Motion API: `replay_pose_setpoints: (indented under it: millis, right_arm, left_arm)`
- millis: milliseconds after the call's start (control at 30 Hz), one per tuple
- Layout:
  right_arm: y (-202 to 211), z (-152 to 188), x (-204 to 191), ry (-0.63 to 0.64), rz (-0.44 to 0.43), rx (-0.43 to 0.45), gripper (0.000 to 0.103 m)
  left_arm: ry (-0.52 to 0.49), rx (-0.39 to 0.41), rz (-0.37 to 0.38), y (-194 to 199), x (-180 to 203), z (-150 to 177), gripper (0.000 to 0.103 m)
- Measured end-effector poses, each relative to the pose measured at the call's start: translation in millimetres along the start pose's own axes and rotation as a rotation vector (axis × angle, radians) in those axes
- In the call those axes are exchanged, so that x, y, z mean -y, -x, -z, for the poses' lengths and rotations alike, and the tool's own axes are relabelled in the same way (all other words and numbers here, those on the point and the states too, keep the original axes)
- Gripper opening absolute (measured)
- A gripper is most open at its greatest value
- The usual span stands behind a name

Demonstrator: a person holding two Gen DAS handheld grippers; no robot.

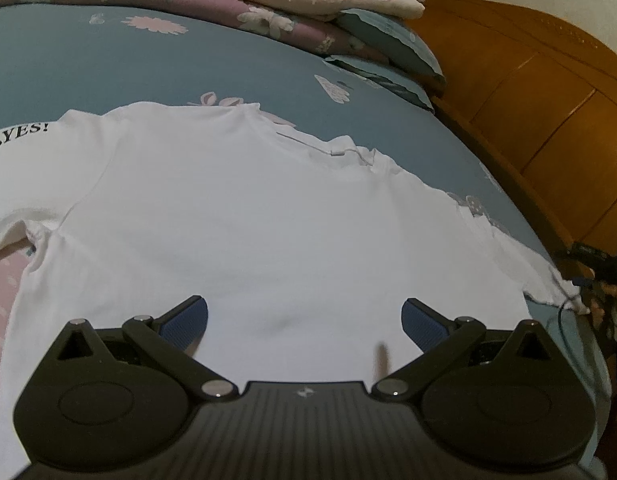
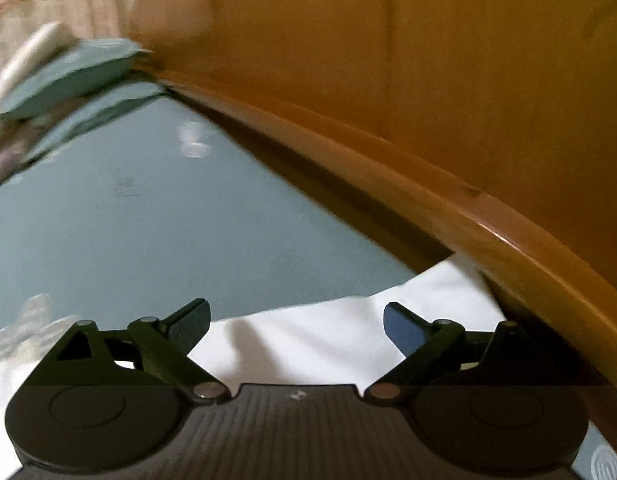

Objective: Fold clothes

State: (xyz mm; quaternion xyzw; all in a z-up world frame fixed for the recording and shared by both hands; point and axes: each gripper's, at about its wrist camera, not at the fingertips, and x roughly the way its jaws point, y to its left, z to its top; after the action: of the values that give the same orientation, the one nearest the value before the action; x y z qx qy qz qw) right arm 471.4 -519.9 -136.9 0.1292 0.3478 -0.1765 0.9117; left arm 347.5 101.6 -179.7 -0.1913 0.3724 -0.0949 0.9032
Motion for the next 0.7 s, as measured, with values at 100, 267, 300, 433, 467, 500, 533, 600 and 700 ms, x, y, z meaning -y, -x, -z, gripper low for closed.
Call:
replay_pose_setpoints:
  millis: [100, 267, 300, 433, 467, 500, 533, 600, 700]
  right_arm:
    - [31, 15, -33, 0.112, -0.098, -0.003, 0.097]
    - [33, 35, -81, 0.264, -0.144, -0.060, 0.097]
    - [24, 36, -89, 0.275, -0.122, -0.080, 0.097]
    - [-12, 36, -95, 0.246, -0.072, -0.132, 0.102]
    - [-19, 31, -93, 0.238, -0.061, -0.121, 0.103]
    - [-26, 27, -91, 0.230, -0.049, -0.109, 0.103]
    - [-33, 22, -89, 0.222, -0.038, -0.098, 0.103]
    - [-45, 12, -85, 0.204, -0.017, -0.081, 0.103]
    - [-53, -5, -78, 0.153, 0.014, -0.091, 0.103]
  left_arm:
    - [0.016, 0.001, 0.009, 1, -2, 0, 0.102]
    - [0.014, 0.000, 0.011, 2, -2, 0, 0.102]
    - [0.013, 0.000, 0.011, 2, -2, 0, 0.102]
    - [0.025, -0.002, 0.015, 1, -4, -2, 0.102]
    - [0.027, -0.004, 0.014, 1, -4, -2, 0.102]
    - [0.029, -0.007, 0.014, 0, -3, -3, 0.102]
    - [0.032, -0.010, 0.012, 0, -3, -3, 0.102]
    - [0.025, -0.018, 0.000, 0, 0, -5, 0.102]
    - [-0.024, -0.035, -0.011, 1, 11, -4, 0.102]
